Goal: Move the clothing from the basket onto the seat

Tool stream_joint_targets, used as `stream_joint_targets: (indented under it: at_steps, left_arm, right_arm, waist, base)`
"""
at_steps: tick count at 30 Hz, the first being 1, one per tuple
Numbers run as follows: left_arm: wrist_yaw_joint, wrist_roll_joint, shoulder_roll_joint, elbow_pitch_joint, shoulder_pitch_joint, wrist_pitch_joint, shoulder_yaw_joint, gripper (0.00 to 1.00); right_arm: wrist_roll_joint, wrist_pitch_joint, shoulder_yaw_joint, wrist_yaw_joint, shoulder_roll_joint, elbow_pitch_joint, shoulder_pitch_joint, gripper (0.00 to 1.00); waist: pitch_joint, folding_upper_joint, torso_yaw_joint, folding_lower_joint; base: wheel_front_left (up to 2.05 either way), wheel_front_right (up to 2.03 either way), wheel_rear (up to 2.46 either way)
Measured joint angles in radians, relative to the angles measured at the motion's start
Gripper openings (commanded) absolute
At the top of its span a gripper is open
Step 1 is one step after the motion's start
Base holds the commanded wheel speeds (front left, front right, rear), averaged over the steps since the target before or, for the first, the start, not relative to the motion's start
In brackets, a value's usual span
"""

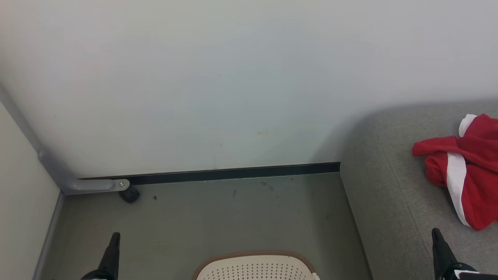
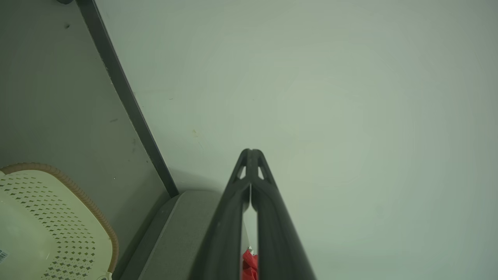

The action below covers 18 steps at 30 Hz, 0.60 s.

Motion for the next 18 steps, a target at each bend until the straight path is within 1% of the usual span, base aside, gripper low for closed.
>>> stream_joint_targets:
  at_steps: [18]
  left_arm:
    - [0.0,0.0,0.0,0.0,0.0,0.0,0.0,0.0]
  right_arm:
    - [0.0,0.0,0.0,0.0,0.0,0.0,0.0,0.0]
  waist:
    - [0.0,0.0,0.0,0.0]
  base:
    - [0.0,0.0,0.0]
